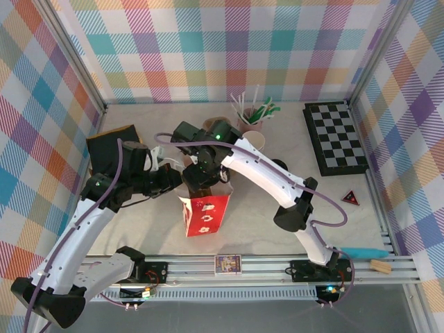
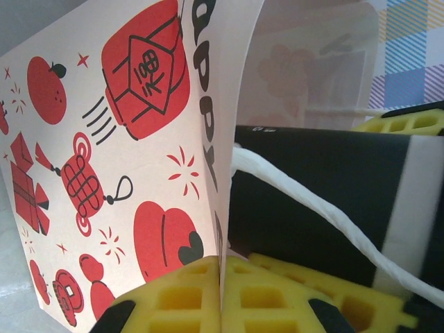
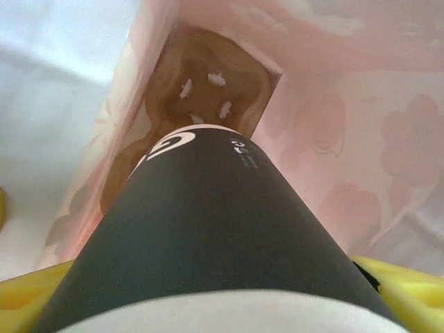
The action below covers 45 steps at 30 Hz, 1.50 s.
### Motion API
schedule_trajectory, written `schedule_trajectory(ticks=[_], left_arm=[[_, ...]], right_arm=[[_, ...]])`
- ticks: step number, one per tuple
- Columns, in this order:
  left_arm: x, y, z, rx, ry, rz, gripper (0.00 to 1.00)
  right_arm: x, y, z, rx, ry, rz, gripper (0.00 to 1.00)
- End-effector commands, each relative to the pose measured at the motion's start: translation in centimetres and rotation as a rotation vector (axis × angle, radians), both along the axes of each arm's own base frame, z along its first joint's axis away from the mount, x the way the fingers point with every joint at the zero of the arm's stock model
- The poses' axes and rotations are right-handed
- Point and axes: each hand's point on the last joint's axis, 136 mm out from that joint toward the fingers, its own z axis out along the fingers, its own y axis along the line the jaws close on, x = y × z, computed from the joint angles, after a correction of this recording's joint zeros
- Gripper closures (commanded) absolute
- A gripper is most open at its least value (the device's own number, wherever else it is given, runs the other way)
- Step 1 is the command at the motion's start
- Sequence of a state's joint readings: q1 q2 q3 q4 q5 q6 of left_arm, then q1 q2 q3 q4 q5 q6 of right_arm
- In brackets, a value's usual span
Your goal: Pack the takeout coffee
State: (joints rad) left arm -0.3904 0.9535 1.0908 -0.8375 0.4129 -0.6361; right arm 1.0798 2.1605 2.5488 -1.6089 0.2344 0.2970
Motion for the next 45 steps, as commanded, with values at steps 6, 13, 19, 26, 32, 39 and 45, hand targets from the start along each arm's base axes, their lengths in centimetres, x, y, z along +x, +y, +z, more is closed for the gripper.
schedule_trajectory(ticks=[6,13,19,26,32,39,45], left_arm=[[0.2,0.1,0.1,-0.047,-0.001,-0.001,1.00],[0.4,0.1,-0.3,-0.057,0.008,-0.005,1.00],[0.6,-0.2,-0.6,-0.068,0.021,-0.019,1.00],[0.6,0.0,-0.6,-0.066,0.019,-0.019,1.00],[0.8,-0.1,-0.7,-0.070,0.020,-0.025,1.00],[0.6,-0.2,-0.3,-0.070,0.015,-0.038,1.00],[0.2,-0.2,-0.1,-0.072,0.011,-0.051,1.00]], right_arm=[[-0.7,-0.7,-0.6,-0.058,-0.019,0.191,0.66],[0.0,2.2,3.1,0.090,-0.132,0.334,0.65],[-1.0,4.2,3.7,0.124,-0.163,0.534,0.63],[-2.0,3.8,4.0,0.112,-0.187,0.646,0.62],[-4.1,4.6,1.6,0.071,-0.122,0.731,0.60],[-3.3,4.6,-0.7,-0.001,-0.111,0.720,0.58],[-2.5,5.2,-2.2,0.002,-0.071,0.705,0.60]])
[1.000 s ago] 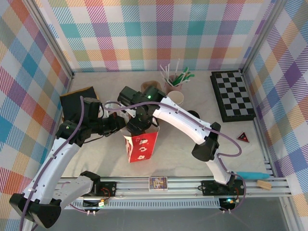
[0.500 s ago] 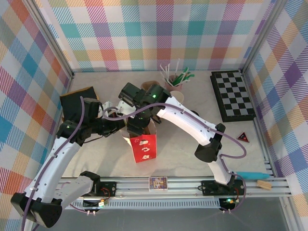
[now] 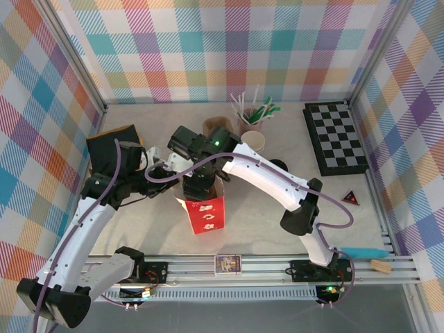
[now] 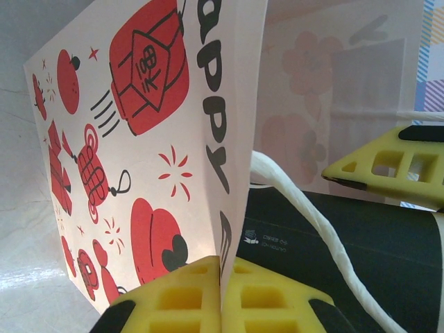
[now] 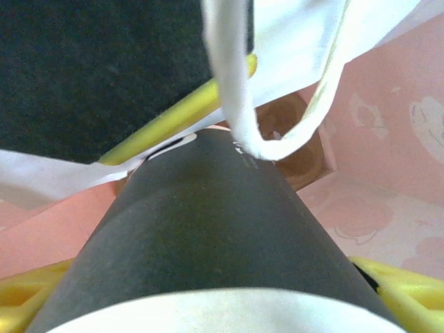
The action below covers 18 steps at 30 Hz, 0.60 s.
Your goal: Pack the takeout coffee
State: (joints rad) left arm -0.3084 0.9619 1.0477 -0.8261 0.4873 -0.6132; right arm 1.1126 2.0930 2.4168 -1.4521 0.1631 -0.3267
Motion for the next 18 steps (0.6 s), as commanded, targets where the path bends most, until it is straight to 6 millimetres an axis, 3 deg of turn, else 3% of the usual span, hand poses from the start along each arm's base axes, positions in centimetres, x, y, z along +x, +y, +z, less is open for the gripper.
schedule_trajectory(ticks=[1,11,18], left_arm=[[-0.4,-1.1,1.3,-0.048,-0.031,-0.066,1.00],[-0.7,-1.1,1.5,-0.051,-0.037,-0.077,1.00],[-0.7,-0.9,1.7,-0.041,-0.049,-0.074,1.00]], right_arm=[[-0.6,2.6,-2.3,0.021,0.076,0.047,0.60],[2.0,3.3,-4.6,-0.023,0.032,0.032,0.61],[2.6,1.5,-5.8,-0.074,0.084,-0.082,0.62]])
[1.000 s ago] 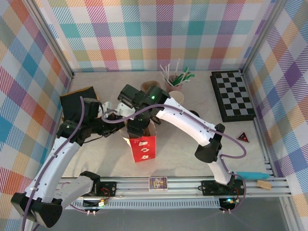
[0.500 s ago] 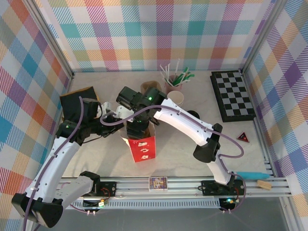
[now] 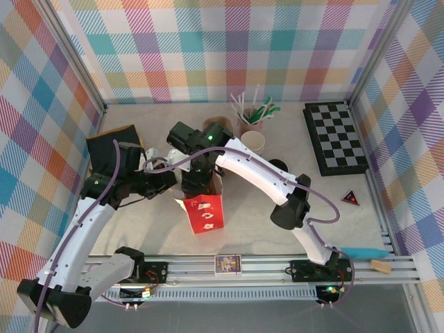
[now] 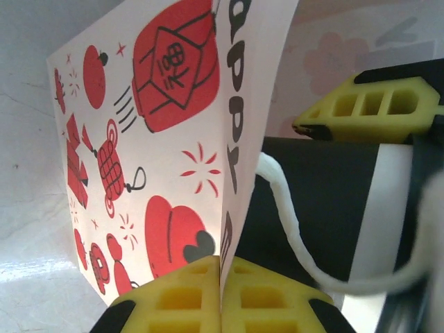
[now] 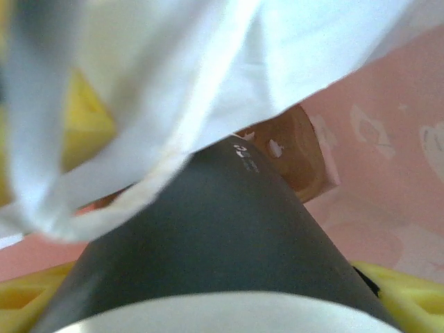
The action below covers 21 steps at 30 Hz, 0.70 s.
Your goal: Pack the takeout coffee
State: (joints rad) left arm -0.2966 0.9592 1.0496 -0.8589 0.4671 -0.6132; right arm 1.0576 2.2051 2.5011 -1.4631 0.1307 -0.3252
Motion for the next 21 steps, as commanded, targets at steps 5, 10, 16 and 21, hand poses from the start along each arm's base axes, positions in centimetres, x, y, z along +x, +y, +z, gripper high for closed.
schedule_trajectory(ticks=[5,10,16,21], left_arm=[[-0.4,-1.5,2.1,-0.056,-0.073,-0.092,1.00],[-0.4,-1.3,1.8,-0.045,-0.065,-0.085,1.00],[-0.4,-1.2,1.6,-0.039,-0.055,-0.082,1.00],[-0.4,-1.2,1.5,-0.037,-0.049,-0.075,1.00]], right_arm=[[0.3,0.7,-2.7,-0.008,0.071,-0.114,0.62],[1.0,1.0,-1.3,0.039,0.057,-0.209,0.61],[1.9,0.3,-0.3,0.080,0.071,-0.377,0.61],[1.9,-0.4,-0.2,0.096,0.131,-0.514,0.61]])
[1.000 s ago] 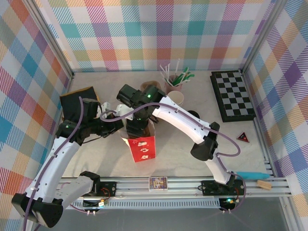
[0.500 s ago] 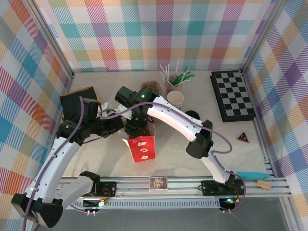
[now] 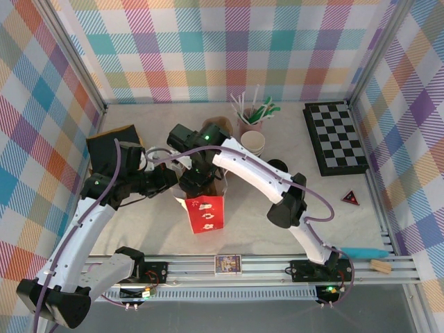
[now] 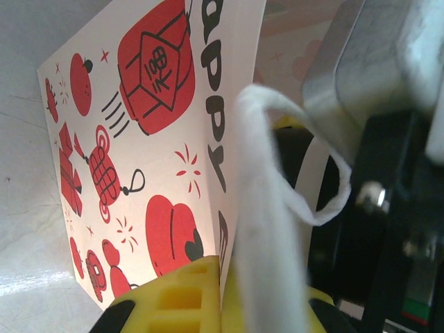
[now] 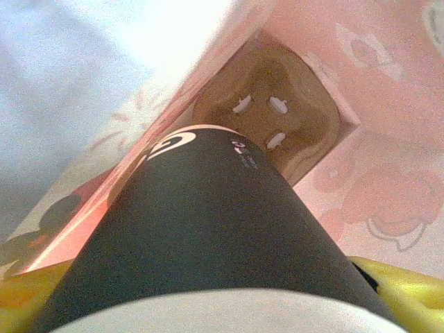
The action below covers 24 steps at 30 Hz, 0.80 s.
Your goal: Pack the takeout coffee
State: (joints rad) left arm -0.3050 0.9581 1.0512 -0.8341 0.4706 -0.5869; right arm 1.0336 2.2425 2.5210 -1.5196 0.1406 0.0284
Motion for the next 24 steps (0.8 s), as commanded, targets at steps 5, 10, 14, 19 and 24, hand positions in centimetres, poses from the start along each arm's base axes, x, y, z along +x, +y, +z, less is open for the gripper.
schedule_trajectory(ticks=[5,10,14,19,24], left_arm=[[-0.5,-0.9,0.9,-0.041,-0.004,-0.048,1.00],[-0.4,-1.0,0.9,-0.043,-0.002,-0.049,1.00],[-0.4,-1.1,1.0,-0.043,-0.004,-0.054,1.00],[-0.3,-1.1,1.0,-0.044,-0.005,-0.056,1.00],[-0.2,-1.3,1.0,-0.050,-0.008,-0.061,1.00]], right_arm=[[1.2,0.7,0.7,0.094,0.027,-0.261,0.62],[1.3,0.9,0.4,0.106,0.046,-0.339,0.62],[1.1,1.1,-0.8,0.092,0.085,-0.388,0.62],[1.3,1.3,-2.0,0.071,0.099,-0.437,0.63],[1.4,1.2,-3.3,0.047,0.111,-0.491,0.66]])
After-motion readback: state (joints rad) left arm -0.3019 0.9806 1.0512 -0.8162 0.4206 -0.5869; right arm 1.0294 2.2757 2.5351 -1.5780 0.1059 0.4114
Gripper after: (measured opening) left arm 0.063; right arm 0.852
